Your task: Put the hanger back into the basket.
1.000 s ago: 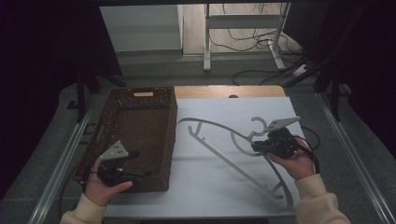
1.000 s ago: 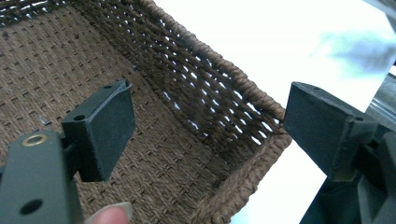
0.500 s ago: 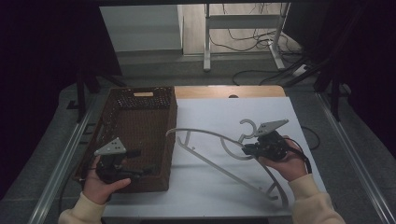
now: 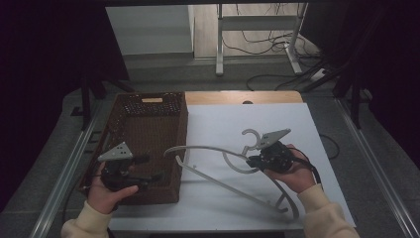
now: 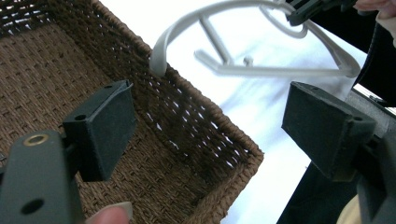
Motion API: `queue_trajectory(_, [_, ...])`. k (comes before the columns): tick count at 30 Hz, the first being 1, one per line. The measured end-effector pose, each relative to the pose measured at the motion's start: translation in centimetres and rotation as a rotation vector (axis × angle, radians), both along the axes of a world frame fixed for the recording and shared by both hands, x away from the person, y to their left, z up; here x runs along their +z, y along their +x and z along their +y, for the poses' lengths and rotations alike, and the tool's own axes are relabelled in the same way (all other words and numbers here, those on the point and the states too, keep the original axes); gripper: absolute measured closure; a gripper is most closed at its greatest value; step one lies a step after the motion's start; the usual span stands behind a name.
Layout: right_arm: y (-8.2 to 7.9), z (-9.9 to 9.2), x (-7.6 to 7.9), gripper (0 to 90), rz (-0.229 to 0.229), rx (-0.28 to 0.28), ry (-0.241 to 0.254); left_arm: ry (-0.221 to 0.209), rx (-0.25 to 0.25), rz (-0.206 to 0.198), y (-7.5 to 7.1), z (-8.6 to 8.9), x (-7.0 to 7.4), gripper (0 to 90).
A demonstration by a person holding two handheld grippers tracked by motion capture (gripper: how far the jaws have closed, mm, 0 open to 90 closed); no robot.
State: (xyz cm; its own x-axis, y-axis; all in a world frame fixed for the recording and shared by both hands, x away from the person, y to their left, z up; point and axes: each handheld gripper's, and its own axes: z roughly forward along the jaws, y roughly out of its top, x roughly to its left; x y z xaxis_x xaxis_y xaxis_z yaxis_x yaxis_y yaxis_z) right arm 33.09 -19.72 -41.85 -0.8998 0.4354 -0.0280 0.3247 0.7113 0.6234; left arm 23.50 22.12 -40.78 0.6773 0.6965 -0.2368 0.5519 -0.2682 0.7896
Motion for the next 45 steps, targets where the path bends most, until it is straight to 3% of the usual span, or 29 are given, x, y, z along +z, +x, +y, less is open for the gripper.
queue_trajectory(5, [-0.1,0.4,-0.1,82.1,0.010,0.010,0.000,0.005,-0.003,-0.002,0.3,-0.1,0.3,17.2])
queue_trajectory(16, [-0.2,0.8,-0.1,82.2,0.017,0.041,0.012,0.033,-0.050,0.004,2.8,-1.5,1.7,19.1])
queue_trajectory(22, [-0.3,1.0,-0.2,82.2,0.018,0.057,0.010,0.042,-0.104,0.046,4.9,-2.5,2.1,20.1])
queue_trajectory(29, [-0.6,1.5,-0.2,82.1,0.020,0.089,0.011,0.050,-0.163,0.093,6.2,-3.5,1.8,24.4])
queue_trajectory(33, [-0.8,1.8,-0.1,82.2,0.023,0.116,0.016,0.061,-0.245,0.140,6.9,-4.4,1.8,24.9])
queue_trajectory(40, [-1.0,2.0,0.0,82.2,0.026,0.137,0.020,0.109,-0.312,0.189,8.0,-5.4,1.3,27.9])
queue_trajectory(44, [-1.0,2.0,0.0,82.2,0.025,0.149,0.024,0.127,-0.345,0.216,8.3,-6.0,1.2,35.5])
queue_trajectory(45, [-1.1,2.1,0.0,82.2,0.024,0.153,0.025,0.152,-0.359,0.235,8.5,-6.4,1.2,38.3])
